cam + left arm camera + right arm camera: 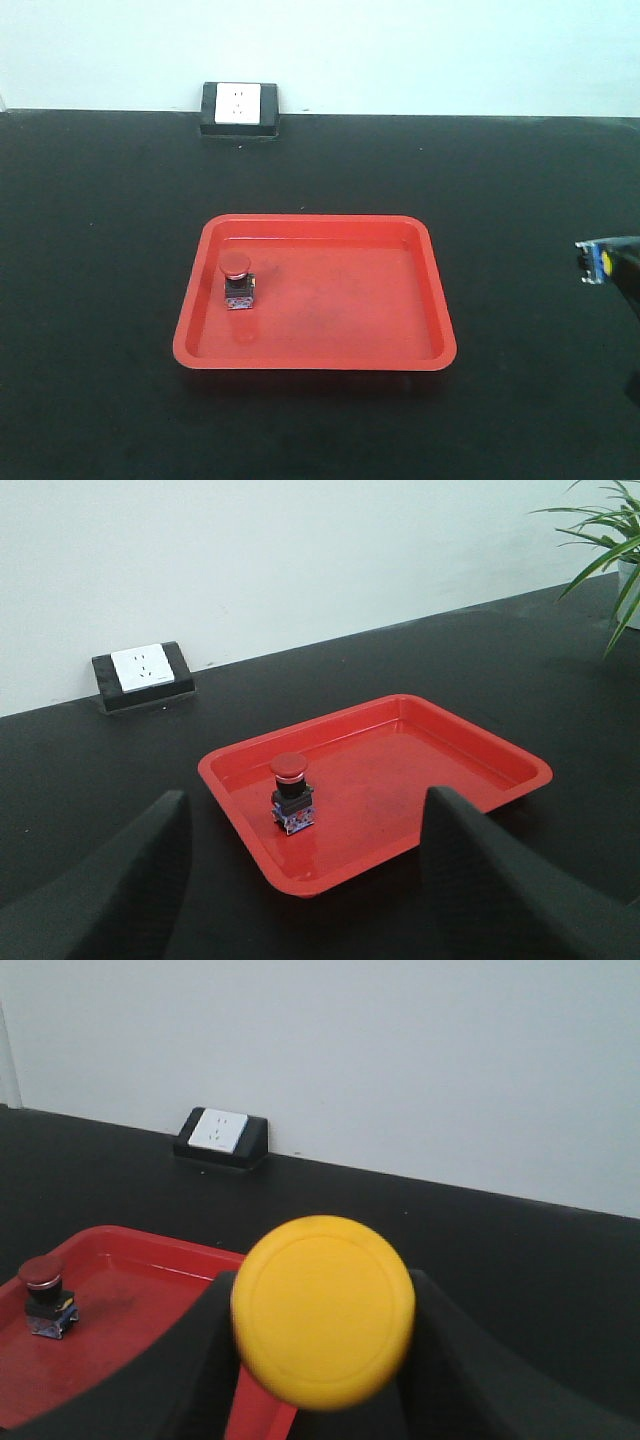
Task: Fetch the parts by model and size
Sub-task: 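Lower the yellow-capped switch into the tray beside it, open right gripper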
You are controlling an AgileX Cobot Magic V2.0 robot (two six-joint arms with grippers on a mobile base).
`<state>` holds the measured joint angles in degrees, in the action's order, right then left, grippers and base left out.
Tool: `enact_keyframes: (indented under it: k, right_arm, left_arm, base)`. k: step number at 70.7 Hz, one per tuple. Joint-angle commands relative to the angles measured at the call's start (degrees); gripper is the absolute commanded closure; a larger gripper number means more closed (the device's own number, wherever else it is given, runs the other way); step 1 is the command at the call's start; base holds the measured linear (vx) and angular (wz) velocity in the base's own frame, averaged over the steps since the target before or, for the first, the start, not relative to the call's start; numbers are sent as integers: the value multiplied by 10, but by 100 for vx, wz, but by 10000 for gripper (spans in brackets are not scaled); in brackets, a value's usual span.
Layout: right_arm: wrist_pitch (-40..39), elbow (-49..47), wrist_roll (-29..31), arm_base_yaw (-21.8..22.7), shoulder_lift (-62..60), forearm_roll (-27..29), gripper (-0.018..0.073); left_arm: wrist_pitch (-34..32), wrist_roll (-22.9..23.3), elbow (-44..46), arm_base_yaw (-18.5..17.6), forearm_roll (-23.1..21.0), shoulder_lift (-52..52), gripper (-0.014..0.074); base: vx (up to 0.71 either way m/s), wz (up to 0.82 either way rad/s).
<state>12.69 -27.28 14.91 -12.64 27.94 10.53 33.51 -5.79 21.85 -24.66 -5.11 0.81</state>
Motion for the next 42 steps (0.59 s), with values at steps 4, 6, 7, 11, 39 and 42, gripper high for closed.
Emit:
enact_keyframes:
  k: [4, 6, 7, 11, 39, 42]
  right_arm:
    - [-12, -72, 4, 2, 81, 2, 564]
    - [-6, -81, 4, 2, 98, 2, 564]
    - [0, -86, 4, 2, 106, 2, 564]
    - [11, -108, 4, 2, 139, 7, 561]
    - [101, -276, 45, -57, 386, 32, 554]
    - [101, -290, 39, -65, 412, 32, 552]
  left_arm:
    - [-47, 2, 14, -4, -7, -5, 137]
    - [-47, 2, 14, -4, -7, -5, 137]
    - [-47, 2, 14, -4, -7, -5, 137]
    - [-47, 2, 14, -4, -7, -5, 137]
    - [-47, 2, 14, -4, -7, -5, 137]
    - [-47, 2, 14, -4, -7, -5, 137]
  base:
    - [0, 0]
    - [0, 0]
    - [0, 0]
    - [0, 0]
    - [0, 0]
    - [0, 0]
